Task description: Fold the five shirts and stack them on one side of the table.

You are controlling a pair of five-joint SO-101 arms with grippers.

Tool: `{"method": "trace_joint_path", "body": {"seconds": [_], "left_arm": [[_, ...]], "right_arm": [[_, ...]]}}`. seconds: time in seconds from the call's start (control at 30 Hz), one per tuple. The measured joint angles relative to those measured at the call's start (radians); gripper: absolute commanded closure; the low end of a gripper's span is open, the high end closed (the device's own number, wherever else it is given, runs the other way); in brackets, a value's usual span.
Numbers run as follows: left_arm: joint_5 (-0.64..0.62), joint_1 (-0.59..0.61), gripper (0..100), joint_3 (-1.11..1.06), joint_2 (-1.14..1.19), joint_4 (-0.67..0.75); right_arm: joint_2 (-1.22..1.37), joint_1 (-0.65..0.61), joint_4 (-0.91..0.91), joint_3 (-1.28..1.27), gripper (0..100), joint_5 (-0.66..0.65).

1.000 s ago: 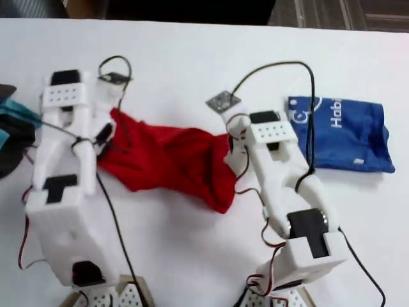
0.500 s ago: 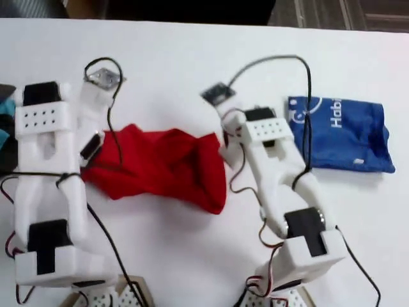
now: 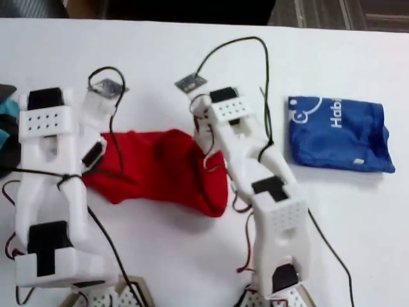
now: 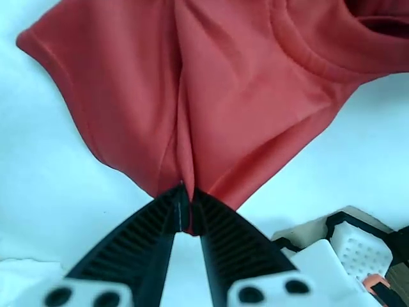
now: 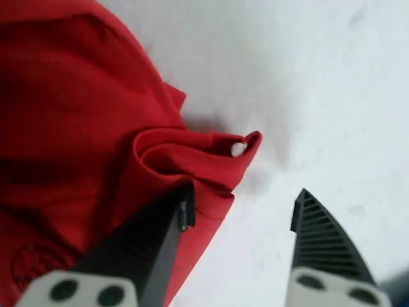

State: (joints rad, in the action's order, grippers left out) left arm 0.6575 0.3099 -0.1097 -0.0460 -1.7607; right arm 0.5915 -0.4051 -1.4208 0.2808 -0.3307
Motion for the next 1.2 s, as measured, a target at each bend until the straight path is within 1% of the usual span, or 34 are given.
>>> {"method": "trace_joint_path", "body": {"seconds": [0.1, 0.4, 0.6, 0.7, 0.77, 0.93, 1.07, 1.2], "left_arm": [[0.0, 0.0, 97, 0.0, 0.0, 0.0], [0.0, 0.0, 97, 0.0, 0.0, 0.015], [-0.015, 0.0, 97, -0.003, 0.0, 0.074], [-0.097, 0.0, 97, -0.014, 0.0, 0.155], [-0.155, 0.0, 97, -0.051, 0.0, 0.235], [-0.276, 0.0, 97, -0.221, 0.0, 0.509], [-0.299, 0.0, 97, -0.376, 0.0, 0.736], [-0.302, 0.0, 97, -0.471, 0.0, 0.868]], "right_arm": [[0.021, -0.008, -0.071, 0.011, 76.8, 0.0], [0.023, -0.009, -0.097, 0.015, 97.9, 0.0], [-0.018, 0.002, -0.097, 0.017, 97.7, -0.017], [-0.095, 0.043, -0.069, 0.017, 97.7, -0.046], [-0.146, 0.069, -0.044, 0.017, 97.7, -0.055], [-0.226, 0.081, 0.002, 0.017, 97.7, -0.06], [-0.23, 0.072, 0.006, 0.017, 97.8, -0.06], [-0.23, 0.075, 0.006, 0.017, 97.8, -0.06]]}}
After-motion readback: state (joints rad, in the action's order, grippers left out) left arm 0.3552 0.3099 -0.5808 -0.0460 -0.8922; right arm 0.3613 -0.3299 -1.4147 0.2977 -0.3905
